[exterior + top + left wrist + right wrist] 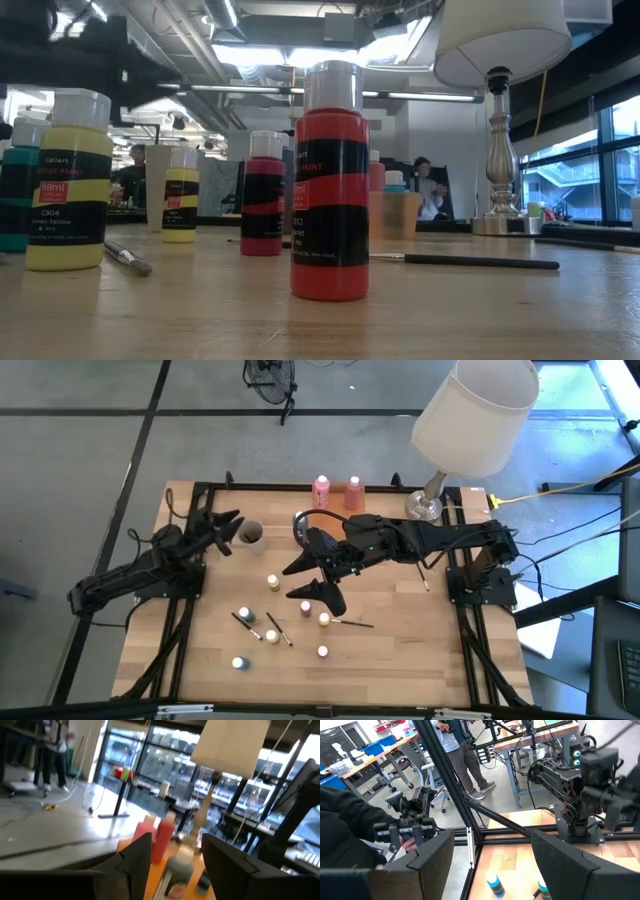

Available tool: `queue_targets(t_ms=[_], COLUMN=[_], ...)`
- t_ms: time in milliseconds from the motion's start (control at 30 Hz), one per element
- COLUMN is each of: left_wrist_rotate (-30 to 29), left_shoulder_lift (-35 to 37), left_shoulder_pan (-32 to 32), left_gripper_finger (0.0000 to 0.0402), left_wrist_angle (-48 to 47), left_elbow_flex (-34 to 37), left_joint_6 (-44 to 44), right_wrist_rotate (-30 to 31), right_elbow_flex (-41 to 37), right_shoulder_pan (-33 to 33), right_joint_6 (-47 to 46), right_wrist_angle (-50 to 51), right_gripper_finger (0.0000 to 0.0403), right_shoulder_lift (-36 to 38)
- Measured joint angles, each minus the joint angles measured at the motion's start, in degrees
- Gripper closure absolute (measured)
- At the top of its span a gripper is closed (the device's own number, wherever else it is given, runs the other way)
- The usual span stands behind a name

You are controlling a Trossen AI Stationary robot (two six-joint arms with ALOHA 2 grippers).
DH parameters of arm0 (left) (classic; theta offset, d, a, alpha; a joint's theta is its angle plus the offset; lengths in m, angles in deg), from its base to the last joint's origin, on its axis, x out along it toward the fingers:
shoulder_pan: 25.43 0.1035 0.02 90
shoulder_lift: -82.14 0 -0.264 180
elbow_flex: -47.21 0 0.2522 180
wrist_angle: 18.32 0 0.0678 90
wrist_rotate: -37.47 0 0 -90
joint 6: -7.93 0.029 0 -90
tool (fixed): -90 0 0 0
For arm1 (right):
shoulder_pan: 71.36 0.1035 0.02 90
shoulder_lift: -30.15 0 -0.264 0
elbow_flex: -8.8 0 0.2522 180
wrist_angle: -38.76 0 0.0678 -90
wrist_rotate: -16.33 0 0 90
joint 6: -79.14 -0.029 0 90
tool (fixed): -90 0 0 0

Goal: Pick & Place Paint Supplies
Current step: Put the small dark yellow paint bottle into the orange bin

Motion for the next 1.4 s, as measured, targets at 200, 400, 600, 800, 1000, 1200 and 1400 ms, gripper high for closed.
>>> queue_targets(t_ms=[200,400,600,800,1000,1200,1400], left_wrist_rotate=[2.37,4.94,10.83,17.82,19.26,19.26,19.73], left_shoulder_lift=[-0.01,0.00,0.00,0.00,0.00,0.00,0.00], left_shoulder_pan=[-0.16,-0.17,-0.17,-0.20,-0.20,-0.20,-0.20], left_gripper_finger=[0.0233,0.0233,0.0233,0.0233,0.0233,0.0233,0.0233], left_wrist_angle=[-0.24,0.73,1.07,1.07,1.05,1.03,0.98], left_elbow_flex=[-4.81,-6.07,-6.07,-6.07,-6.07,-6.07,-6.07], left_joint_6=[-3.51,-17.36,-26.65,-27.74,-28.89,-28.94,-28.93], right_wrist_rotate=[-0.69,-14.44,-28.90,-29.85,-23.59,-11.08,1.87], right_elbow_flex=[0.00,0.33,1.11,1.11,1.11,1.11,1.11], right_shoulder_pan=[0.25,0.98,1.02,2.21,3.21,3.28,2.56], right_joint_6=[0.76,1.99,-6.93,-13.23,-21.10,-26.11,-32.41], right_wrist_angle=[-0.59,-3.17,-1.20,11.44,27.41,39.63,43.23], right_gripper_finger=[0.0133,0.0133,0.0133,0.0133,0.0144,0.0155,0.0155], right_shoulder_lift=[0.00,0.50,0.73,0.70,0.68,0.68,0.68])
